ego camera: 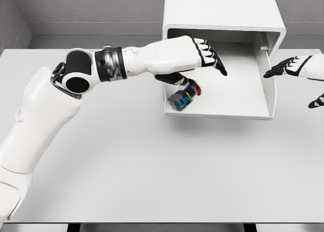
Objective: Slide open multi-storey tabletop storage cabinets and put open load switch and slide close multi-storey tabletop storage cabinets
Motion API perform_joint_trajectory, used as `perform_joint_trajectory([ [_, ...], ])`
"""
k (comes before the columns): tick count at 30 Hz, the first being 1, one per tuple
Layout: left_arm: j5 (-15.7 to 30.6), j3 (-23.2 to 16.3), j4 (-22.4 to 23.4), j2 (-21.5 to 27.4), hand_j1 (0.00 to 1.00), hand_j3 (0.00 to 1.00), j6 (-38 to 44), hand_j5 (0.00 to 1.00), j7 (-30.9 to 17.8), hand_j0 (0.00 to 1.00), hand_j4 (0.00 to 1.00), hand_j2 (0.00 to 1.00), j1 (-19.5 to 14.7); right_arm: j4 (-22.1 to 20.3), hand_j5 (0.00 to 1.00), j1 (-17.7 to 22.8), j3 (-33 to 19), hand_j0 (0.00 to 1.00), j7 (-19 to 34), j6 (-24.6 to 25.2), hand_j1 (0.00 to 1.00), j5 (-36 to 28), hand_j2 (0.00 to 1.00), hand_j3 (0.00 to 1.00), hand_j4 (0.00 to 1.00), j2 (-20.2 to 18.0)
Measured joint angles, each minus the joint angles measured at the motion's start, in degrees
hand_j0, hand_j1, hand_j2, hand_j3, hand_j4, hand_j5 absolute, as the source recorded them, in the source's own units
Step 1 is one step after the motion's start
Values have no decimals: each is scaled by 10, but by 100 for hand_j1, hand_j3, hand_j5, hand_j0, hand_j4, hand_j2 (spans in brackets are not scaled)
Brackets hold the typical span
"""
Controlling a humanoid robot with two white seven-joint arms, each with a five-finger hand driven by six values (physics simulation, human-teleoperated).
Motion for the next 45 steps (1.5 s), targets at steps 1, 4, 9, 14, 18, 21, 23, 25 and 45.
perform_joint_trajectory([
  [1,0,0,0,0,79,79,0,79,1,79,79,79,1,0,100,0,0,100,0,0,100,0,100,100,100,0],
  [4,2,0,-1,0,80,80,0,80,4,80,80,80,0,0,100,0,0,100,0,0,100,0,100,100,100,0],
  [9,77,-1,-38,38,100,100,0,100,6,100,100,100,-1,-2,100,0,0,100,0,0,100,1,100,100,100,0],
  [14,272,-1,-116,204,100,100,0,100,5,100,100,100,35,-8,100,0,0,100,0,0,100,2,100,100,100,1],
  [18,357,-1,-141,320,100,100,0,100,2,100,100,100,76,-24,100,9,1,100,-3,0,100,4,100,100,100,2],
  [21,380,-1,-146,360,100,100,0,100,2,100,100,100,98,-33,100,32,1,100,-5,0,100,4,100,100,100,3],
  [23,387,-1,-146,372,100,100,0,100,2,100,100,100,105,-36,100,45,-2,100,-15,5,100,-4,100,100,100,3],
  [25,390,0,-145,382,100,100,0,100,2,100,100,100,104,-37,100,47,0,100,-28,3,100,0,100,100,100,6],
  [45,389,0,-134,411,100,100,0,100,1,100,100,100,105,-44,100,68,-52,100,-57,0,100,2,100,100,100,16],
])
